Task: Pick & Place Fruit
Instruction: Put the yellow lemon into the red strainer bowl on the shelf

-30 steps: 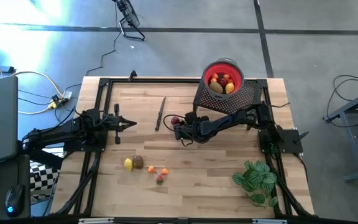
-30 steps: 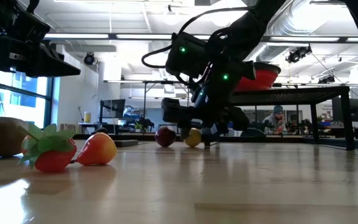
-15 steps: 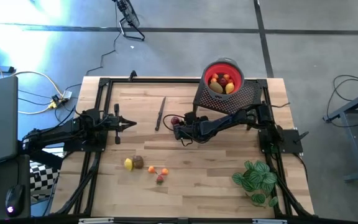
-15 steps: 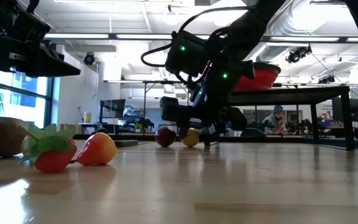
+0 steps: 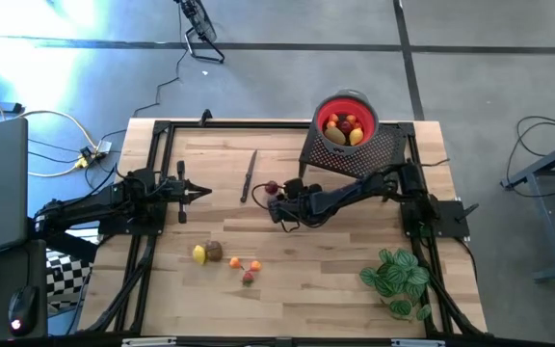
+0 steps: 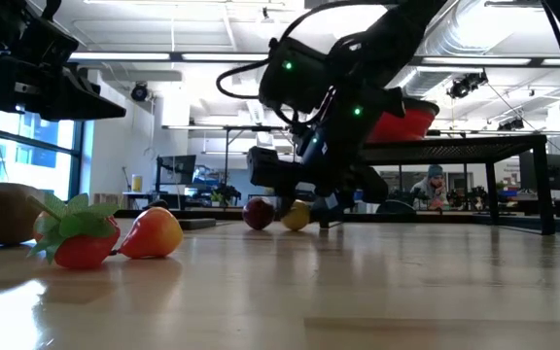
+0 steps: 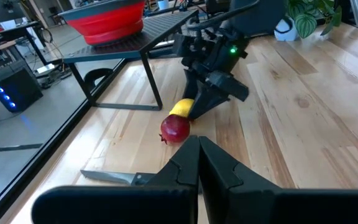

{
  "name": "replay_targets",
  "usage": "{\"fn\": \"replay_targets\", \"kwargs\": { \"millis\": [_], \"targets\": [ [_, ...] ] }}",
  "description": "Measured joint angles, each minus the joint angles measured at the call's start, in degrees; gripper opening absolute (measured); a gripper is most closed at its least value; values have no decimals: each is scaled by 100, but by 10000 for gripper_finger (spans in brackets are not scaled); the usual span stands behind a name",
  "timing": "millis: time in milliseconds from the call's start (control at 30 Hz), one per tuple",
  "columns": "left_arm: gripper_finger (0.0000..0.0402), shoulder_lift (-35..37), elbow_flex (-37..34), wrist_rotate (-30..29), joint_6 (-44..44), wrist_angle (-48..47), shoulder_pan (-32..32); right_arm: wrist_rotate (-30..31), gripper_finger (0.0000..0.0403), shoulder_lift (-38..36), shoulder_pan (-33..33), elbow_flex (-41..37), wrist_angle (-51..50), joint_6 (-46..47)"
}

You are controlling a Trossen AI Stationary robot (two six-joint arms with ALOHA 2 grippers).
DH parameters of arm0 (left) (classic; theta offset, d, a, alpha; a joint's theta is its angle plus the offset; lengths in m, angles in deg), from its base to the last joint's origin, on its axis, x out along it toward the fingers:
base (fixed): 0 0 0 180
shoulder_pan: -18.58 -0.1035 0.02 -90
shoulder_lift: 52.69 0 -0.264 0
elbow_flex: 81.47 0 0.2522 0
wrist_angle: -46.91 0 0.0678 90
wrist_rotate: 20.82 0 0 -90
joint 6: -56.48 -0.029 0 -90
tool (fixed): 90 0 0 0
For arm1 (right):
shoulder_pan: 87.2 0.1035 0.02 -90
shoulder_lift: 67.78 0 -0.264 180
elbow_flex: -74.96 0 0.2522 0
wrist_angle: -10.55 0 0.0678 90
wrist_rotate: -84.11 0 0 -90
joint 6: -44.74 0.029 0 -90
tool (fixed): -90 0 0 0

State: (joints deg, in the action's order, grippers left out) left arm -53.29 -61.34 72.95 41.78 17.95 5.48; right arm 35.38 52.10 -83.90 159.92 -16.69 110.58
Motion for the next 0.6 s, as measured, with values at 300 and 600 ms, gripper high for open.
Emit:
{"fn": "replay_targets", "kwargs": {
  "millis": [300,600],
  "targets": [
    [0,0,0,0,0,0,-2,39,214,-479,256,-11,-58,-78],
    [0,0,-2,2,0,0,-2,336,212,-1252,499,-7,-58,-459]
  ]
}}
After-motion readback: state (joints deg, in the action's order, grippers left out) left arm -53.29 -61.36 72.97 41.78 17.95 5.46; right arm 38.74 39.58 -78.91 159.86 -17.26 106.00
